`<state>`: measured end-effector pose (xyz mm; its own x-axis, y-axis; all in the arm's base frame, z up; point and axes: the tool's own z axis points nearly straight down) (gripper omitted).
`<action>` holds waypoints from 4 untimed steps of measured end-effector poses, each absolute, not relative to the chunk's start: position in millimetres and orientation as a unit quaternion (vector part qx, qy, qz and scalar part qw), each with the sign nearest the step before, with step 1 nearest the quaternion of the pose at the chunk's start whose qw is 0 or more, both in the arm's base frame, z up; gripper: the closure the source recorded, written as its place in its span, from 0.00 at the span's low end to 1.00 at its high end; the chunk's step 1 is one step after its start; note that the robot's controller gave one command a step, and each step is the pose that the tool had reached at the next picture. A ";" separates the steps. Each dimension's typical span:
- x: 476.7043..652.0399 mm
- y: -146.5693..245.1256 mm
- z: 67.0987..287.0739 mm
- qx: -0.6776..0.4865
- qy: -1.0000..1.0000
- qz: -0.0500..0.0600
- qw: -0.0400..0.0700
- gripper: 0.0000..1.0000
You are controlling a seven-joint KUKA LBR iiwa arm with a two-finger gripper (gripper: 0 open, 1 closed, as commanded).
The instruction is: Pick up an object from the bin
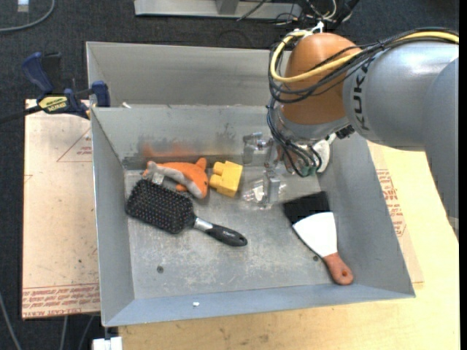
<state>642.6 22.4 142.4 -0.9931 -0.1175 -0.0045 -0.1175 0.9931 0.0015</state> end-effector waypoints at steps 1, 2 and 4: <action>645.2 -9.2 127.6 -0.191 0.982 0.001 0.001 0.00; 630.9 -17.3 128.6 -0.168 0.986 0.001 0.003 0.00; 640.5 -36.0 66.7 -0.216 0.976 0.001 0.005 1.00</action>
Offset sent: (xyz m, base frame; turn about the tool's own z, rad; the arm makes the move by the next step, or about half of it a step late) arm -0.0157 -0.0403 -0.0139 -0.2130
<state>640.5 -36.0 66.7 -0.9064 -0.4223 -0.0094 -0.4223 0.9064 0.0008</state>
